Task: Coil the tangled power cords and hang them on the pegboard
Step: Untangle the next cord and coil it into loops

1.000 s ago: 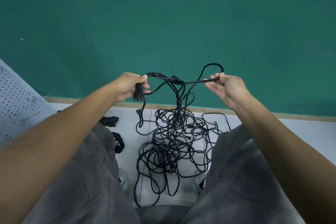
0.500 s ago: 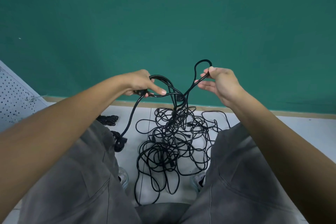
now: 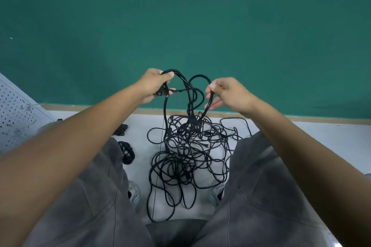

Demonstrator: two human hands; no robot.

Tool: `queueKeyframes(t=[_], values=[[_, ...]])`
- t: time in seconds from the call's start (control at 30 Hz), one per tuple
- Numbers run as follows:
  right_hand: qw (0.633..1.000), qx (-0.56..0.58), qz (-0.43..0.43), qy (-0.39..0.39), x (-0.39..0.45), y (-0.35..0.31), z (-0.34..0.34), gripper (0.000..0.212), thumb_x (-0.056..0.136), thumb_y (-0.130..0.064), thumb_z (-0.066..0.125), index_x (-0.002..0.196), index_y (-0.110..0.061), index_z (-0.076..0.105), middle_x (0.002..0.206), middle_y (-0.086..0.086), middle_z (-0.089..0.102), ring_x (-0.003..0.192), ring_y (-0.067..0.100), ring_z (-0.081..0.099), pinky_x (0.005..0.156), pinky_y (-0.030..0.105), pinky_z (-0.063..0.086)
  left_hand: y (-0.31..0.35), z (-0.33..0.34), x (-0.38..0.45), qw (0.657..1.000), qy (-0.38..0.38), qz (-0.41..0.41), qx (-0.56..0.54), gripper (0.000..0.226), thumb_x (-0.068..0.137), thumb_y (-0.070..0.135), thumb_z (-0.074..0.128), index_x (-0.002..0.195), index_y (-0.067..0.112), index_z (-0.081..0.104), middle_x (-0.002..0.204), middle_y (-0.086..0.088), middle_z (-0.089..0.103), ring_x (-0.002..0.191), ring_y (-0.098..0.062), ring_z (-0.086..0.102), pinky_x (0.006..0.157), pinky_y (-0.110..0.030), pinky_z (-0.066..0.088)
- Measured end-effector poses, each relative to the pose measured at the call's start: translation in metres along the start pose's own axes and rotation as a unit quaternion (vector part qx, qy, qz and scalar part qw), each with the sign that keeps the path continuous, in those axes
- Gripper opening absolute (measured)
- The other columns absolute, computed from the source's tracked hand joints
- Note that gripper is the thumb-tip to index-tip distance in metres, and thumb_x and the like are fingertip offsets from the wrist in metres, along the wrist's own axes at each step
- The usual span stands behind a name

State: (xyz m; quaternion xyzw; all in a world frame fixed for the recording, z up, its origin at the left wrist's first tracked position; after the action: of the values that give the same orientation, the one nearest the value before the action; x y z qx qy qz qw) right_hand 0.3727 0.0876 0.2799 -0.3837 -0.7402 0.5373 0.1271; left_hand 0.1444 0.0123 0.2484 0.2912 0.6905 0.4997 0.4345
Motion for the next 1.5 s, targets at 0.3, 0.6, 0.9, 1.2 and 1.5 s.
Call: queueKeyframes(t=[0.3, 0.6, 0.9, 1.2, 1.5], values=[[0.963, 0.25, -0.023, 0.096, 0.012, -0.015, -0.022, 0.027, 0.112, -0.012, 0.034, 0.095, -0.004, 0.053, 0.095, 0.012, 0.058, 0.067, 0.021, 0.076, 0.065, 0.024, 0.06, -0.015, -0.003, -0.01, 0.955, 0.0, 0.08, 0.284, 0.045, 0.106, 0.046, 0.051, 0.135, 0.013, 0.06, 0.141, 0.0, 0.058, 0.136, -0.017, 0.05, 0.113, -0.032, 0.036], [0.904, 0.412, 0.008, 0.116, 0.033, -0.013, -0.007, 0.02, 0.108, -0.01, 0.048, 0.101, 0.004, 0.061, 0.092, 0.014, 0.063, 0.077, 0.031, 0.077, 0.071, 0.03, 0.062, 0.0, 0.027, -0.036, 0.952, -0.161, 0.213, 0.148, 0.013, 0.102, 0.023, 0.065, 0.094, 0.012, 0.067, 0.096, -0.005, 0.071, 0.092, -0.007, 0.065, 0.098, -0.026, 0.047], [0.871, 0.475, 0.023, 0.123, 0.053, 0.007, 0.006, 0.028, 0.104, 0.004, 0.049, 0.131, -0.004, 0.049, 0.102, 0.018, 0.064, 0.081, 0.03, 0.077, 0.073, 0.032, 0.063, -0.043, 0.037, -0.024, 0.96, -0.144, 0.206, 0.122, 0.019, 0.106, 0.019, 0.056, 0.101, 0.003, 0.064, 0.103, -0.017, 0.064, 0.095, -0.025, 0.066, 0.096, -0.038, 0.053], [0.996, 0.003, -0.033, 0.083, 0.079, 0.042, 0.042, 0.005, 0.1, -0.019, 0.065, 0.101, -0.015, 0.068, 0.074, -0.001, 0.054, 0.067, 0.014, 0.052, 0.073, 0.044, 0.056, -0.02, 0.016, -0.002, 0.973, 0.01, 0.078, -0.217, 0.037, 0.104, 0.01, 0.035, 0.069, 0.018, 0.032, 0.068, -0.002, 0.06, 0.044, -0.018, 0.04, 0.042, -0.023, 0.025], [0.992, 0.045, -0.03, 0.116, 0.088, 0.055, 0.055, 0.007, 0.096, -0.016, 0.071, 0.09, -0.012, 0.07, 0.088, 0.003, 0.072, 0.073, 0.009, 0.072, 0.074, 0.014, 0.049, -0.039, 0.003, 0.016, 0.966, -0.019, 0.038, -0.254, 0.026, 0.105, 0.023, 0.058, 0.081, 0.013, 0.052, 0.088, -0.004, 0.063, 0.05, -0.013, 0.044, 0.042, -0.018, 0.028]])
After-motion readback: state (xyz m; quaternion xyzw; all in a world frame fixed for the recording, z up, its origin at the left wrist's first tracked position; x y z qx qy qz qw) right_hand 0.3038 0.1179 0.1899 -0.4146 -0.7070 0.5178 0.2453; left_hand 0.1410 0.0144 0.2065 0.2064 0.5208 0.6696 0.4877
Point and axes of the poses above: each hand's wrist, its own x-axis towards the middle knuckle, its own z-axis out of the palm, y = z × x, the point moved 1 cm from there along x, towards the middle knuckle
